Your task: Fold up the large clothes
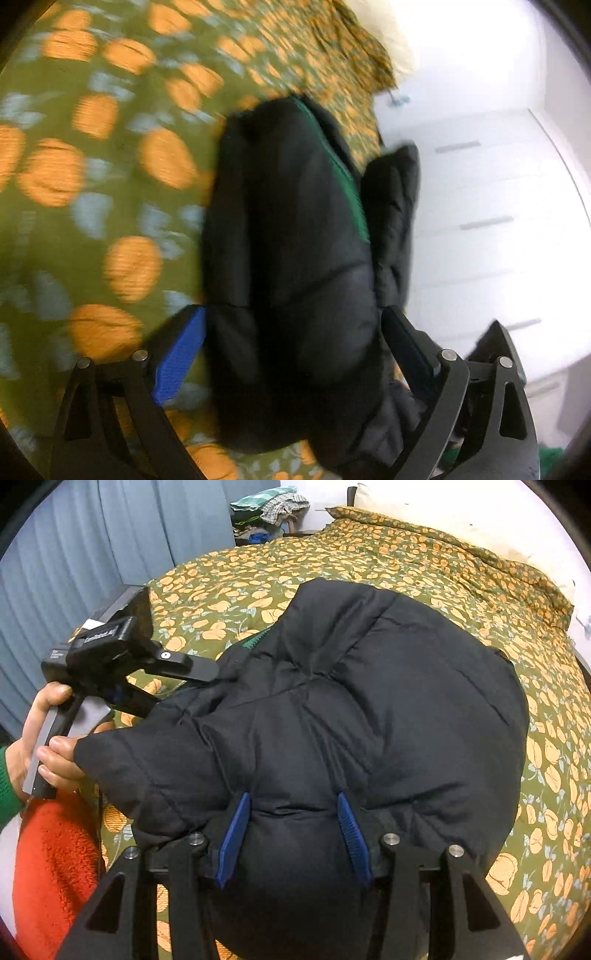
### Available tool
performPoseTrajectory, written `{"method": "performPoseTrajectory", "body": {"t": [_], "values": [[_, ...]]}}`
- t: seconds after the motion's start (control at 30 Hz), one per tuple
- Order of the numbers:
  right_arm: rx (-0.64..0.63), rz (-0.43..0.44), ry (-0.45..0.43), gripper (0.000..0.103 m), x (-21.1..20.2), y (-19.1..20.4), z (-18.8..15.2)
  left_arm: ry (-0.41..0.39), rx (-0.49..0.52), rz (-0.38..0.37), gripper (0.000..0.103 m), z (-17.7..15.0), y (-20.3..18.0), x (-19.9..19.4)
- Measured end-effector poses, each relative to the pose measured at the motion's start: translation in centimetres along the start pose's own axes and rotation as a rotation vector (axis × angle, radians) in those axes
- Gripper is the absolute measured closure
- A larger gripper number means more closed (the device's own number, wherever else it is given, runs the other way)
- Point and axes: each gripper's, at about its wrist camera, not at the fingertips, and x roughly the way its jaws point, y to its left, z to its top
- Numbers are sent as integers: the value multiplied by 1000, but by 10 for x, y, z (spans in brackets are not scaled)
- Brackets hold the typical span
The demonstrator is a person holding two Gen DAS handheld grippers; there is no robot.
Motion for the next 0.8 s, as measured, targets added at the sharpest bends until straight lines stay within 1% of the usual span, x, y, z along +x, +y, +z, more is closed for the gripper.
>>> {"method": "performPoseTrajectory", "body": {"t": [0.03,0.07,0.13,0.17,0.2,0.23,0.3,0.37,0.43,0.47,0.5,0.53,0.57,0.6,0.63,0.7,0.73,0.8], "values": [[-3,-2,1,51,1,0,1,12,23,7,7,2,-7,6],[-3,-4,2,51,0,-1,0,28,58,39,6,3,-17,13],[-5,-12,1,51,2,-1,-1,78,134,130,4,7,-35,33],[-6,-15,-2,51,3,-1,-2,99,155,176,4,9,-39,41],[-7,-17,-5,51,2,1,-3,131,172,241,3,11,-42,53],[-8,-18,-7,51,3,1,-4,148,170,273,2,13,-41,60],[-1,-7,-11,51,-1,1,-5,161,135,268,1,20,-34,65],[29,45,-23,51,-11,-7,-7,153,140,267,2,20,-33,65],[107,140,-39,44,-29,-26,-12,141,149,268,2,17,-33,63],[144,160,-57,39,-37,-34,-17,137,151,267,2,15,-32,63],[203,178,-91,33,-49,-50,-26,134,149,264,2,14,-32,64],[271,184,-127,31,-61,-69,-38,130,147,261,1,14,-31,65],[320,183,-146,26,-66,-82,-48,129,148,260,1,14,-31,65],[392,180,-165,23,-71,-101,-64,128,149,261,0,14,-31,66],[467,180,-168,23,-70,-121,-81,126,152,263,0,12,-30,65],[598,197,-132,23,-61,-149,-110,122,156,265,0,12,-30,67],[672,233,-128,23,-56,-161,-125,118,157,267,0,12,-31,68],[745,301,-149,23,-49,-171,-140,114,156,271,0,10,-32,69]]}}
